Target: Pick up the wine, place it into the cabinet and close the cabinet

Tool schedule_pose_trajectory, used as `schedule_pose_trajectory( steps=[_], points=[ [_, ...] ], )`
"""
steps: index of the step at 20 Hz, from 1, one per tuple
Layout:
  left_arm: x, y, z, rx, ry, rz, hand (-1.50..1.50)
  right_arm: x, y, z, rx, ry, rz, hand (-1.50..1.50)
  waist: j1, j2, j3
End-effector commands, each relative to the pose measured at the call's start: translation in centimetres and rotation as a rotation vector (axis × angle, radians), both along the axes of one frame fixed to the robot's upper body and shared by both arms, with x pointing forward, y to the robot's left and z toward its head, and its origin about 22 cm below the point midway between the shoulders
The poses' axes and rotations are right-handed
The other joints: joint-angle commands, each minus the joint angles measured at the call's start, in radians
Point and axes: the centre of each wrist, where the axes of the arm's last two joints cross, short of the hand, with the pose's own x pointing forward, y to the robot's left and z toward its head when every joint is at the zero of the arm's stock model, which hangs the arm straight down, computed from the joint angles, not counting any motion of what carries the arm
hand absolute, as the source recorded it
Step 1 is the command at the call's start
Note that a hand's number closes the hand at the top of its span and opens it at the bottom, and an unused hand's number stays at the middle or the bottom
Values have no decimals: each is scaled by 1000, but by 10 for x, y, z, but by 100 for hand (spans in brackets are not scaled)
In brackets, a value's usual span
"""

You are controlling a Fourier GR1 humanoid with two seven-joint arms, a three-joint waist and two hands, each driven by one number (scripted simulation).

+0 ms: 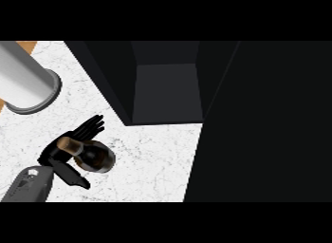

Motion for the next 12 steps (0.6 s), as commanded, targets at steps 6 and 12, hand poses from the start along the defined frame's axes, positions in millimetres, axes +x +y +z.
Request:
schedule_pose_trajectory(
  steps=[6, 12],
  points=[
    [-1, -15, -17, -148, -17, -109, -150, -20, -6, 14, 22, -73, -10, -150, 12, 0, 0],
    [-3, -29, -26, -207, -25, -68, -150, -32, -14, 15, 19, -61, -5, -150, 3, -5, 1]
  ],
)
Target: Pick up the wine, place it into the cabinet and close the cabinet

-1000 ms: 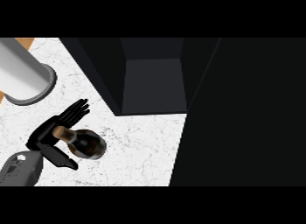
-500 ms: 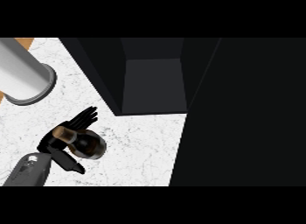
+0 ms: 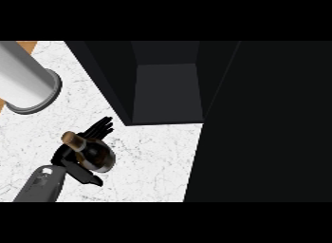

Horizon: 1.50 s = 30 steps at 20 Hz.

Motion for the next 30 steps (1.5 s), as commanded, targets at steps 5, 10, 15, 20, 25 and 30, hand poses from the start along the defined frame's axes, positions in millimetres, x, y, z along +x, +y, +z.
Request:
schedule_pose_trajectory(
  steps=[5, 10, 15, 20, 25, 30],
  points=[
    [-1, 11, -2, -191, -21, -78, 150, -30, -17, 16, 20, -74, -21, -150, 3, -1, 1],
    [-15, 6, -9, -182, -100, -66, 150, -31, -12, 12, 25, -68, -23, -150, 14, -6, 1],
    [-1, 5, 1, -188, -157, -105, 150, -20, -14, 14, 37, -70, -22, -150, 14, 1, 1],
    [-22, 3, -14, -127, -199, 285, 150, -24, -15, 8, 24, -54, -42, -150, 31, -8, 4],
    [-45, -31, -31, -161, -190, 455, 150, -37, -17, 16, 48, -71, -50, -150, 28, -11, 3],
    [-42, -49, -6, -233, -205, 388, 150, -35, -18, 5, 32, -60, -74, -150, 36, -7, 5]
  ],
)
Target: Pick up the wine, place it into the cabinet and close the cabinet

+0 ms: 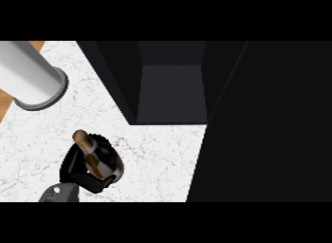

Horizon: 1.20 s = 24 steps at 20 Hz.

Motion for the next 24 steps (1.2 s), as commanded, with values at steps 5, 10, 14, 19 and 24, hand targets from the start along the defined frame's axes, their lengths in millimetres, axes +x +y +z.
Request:
schedule_pose_trajectory(
  steps=[5, 10, 14, 19, 24],
  points=[
    [-12, -44, 28, -48, -60, -25, 150, -34, -19, 19, 25, -77, -15, -150, -1, 3, 1],
    [-14, -66, 68, -46, -45, -75, 150, -30, -12, 10, 22, -77, -7, -150, 2, 3, 1],
    [-5, -82, 83, -48, -59, -70, 150, -35, -15, 18, 33, -93, -2, -150, -4, 4, -1],
    [-16, -97, 99, 19, -95, 0, 150, -44, -15, 20, 58, -63, 1, -150, -9, 1, -2],
    [10, -115, 113, 30, -121, 69, 150, -37, -16, 14, 16, -74, -6, -150, -10, 6, -1]
  ],
)
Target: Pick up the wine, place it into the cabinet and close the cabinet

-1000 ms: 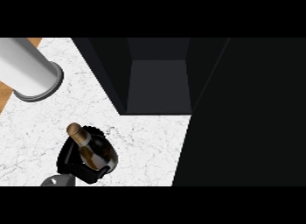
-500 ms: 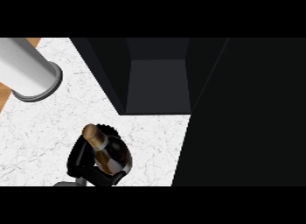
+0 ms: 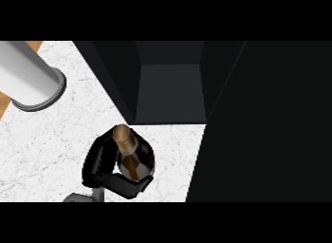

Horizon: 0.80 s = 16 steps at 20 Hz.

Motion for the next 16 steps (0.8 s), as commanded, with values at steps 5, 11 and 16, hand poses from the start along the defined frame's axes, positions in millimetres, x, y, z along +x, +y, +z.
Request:
schedule_pose_trajectory(
  steps=[5, 11, 16],
  points=[
    [36, -18, 2, 63, -8, 78, 150, -33, -14, 22, 51, -50, 28, -150, -11, 5, 1],
    [60, -24, 23, 108, -38, 71, 150, -29, -19, 28, 46, -59, 19, -150, 0, 5, 0],
    [78, -35, 32, 125, -17, 62, 150, -36, -23, 30, 56, -64, 19, -150, -9, 4, 1]
  ],
)
